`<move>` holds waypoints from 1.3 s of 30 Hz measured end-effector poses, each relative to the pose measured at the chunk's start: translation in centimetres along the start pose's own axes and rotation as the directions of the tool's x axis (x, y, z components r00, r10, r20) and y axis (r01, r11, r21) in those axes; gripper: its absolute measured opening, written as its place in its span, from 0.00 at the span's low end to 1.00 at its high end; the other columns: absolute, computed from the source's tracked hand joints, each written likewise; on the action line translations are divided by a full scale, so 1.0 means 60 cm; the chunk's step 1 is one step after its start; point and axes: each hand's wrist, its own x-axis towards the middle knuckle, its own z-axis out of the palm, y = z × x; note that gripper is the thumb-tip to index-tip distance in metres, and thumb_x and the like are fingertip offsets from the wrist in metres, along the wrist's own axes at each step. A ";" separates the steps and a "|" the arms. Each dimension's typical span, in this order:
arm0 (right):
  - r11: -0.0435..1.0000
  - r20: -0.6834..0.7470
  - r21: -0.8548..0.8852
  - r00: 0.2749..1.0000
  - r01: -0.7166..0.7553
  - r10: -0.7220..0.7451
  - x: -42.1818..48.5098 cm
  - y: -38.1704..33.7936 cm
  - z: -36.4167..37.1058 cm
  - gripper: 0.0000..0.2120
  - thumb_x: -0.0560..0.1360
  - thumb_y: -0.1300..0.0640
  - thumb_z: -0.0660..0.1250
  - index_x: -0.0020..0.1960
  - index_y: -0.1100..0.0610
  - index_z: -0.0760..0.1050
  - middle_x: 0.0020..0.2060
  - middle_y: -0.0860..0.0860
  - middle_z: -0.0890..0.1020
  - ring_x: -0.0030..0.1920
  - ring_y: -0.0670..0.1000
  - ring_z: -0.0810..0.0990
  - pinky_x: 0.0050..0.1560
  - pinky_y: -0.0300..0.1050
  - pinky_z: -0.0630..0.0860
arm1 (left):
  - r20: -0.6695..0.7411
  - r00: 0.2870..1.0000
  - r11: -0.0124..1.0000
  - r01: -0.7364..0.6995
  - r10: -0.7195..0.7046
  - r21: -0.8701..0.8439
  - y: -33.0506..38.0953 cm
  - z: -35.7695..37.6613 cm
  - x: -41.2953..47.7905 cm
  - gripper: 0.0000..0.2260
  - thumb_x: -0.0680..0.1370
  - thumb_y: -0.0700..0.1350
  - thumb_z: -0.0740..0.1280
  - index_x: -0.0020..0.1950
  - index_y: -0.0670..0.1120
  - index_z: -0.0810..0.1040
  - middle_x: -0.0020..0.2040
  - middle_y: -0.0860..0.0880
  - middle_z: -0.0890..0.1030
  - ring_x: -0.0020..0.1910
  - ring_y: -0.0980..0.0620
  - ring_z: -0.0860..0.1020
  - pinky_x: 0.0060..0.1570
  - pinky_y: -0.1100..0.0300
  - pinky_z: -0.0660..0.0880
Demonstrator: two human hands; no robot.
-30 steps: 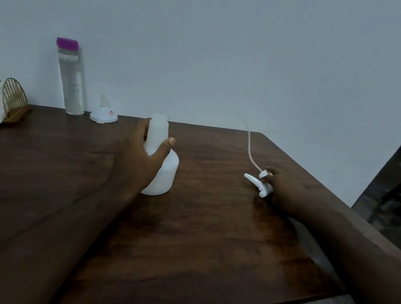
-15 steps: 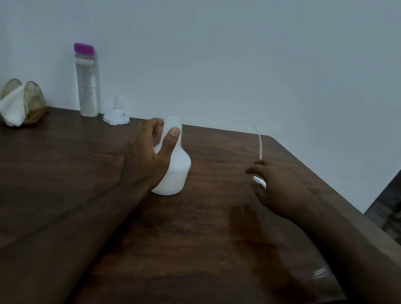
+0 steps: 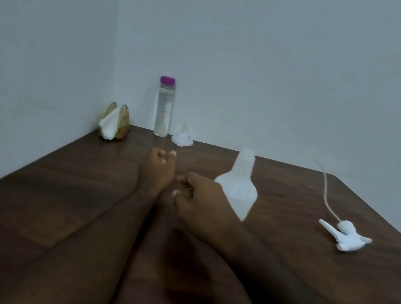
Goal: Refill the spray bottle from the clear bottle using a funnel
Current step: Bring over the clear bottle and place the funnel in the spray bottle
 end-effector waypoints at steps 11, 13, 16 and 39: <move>0.937 0.006 0.208 0.958 -0.282 0.287 0.260 0.004 0.149 0.16 0.80 0.56 0.61 0.65 0.62 0.70 0.63 0.58 0.77 0.62 0.56 0.75 0.60 0.45 0.71 | 0.126 0.992 0.999 0.001 -0.007 0.044 -0.061 -0.083 0.093 0.26 0.75 0.40 0.69 0.71 0.43 0.64 0.61 0.40 0.75 0.59 0.41 0.76 0.54 0.56 0.73; 0.927 -0.006 0.227 0.952 -0.297 0.306 0.303 0.009 0.167 0.16 0.79 0.57 0.62 0.65 0.62 0.70 0.62 0.57 0.77 0.62 0.56 0.76 0.58 0.44 0.71 | 0.119 0.993 0.998 -0.005 -0.001 0.055 -0.065 -0.081 0.109 0.27 0.76 0.37 0.66 0.73 0.41 0.62 0.66 0.38 0.72 0.63 0.39 0.74 0.57 0.54 0.72; 0.930 -0.037 0.210 0.948 -0.302 0.316 0.371 0.019 0.188 0.22 0.78 0.54 0.65 0.68 0.63 0.68 0.63 0.59 0.77 0.63 0.58 0.76 0.62 0.47 0.72 | 0.103 0.994 0.999 0.032 -0.036 0.042 -0.075 -0.077 0.142 0.31 0.74 0.41 0.69 0.74 0.44 0.59 0.65 0.39 0.73 0.62 0.41 0.75 0.61 0.47 0.74; 0.943 -0.422 0.263 0.854 -0.205 0.304 0.697 0.046 0.143 0.32 0.70 0.50 0.76 0.66 0.63 0.65 0.62 0.59 0.77 0.62 0.59 0.77 0.63 0.53 0.75 | 0.210 0.977 0.994 0.002 -0.026 0.111 -0.089 -0.064 0.175 0.38 0.76 0.51 0.69 0.79 0.48 0.50 0.76 0.46 0.63 0.72 0.48 0.66 0.70 0.50 0.67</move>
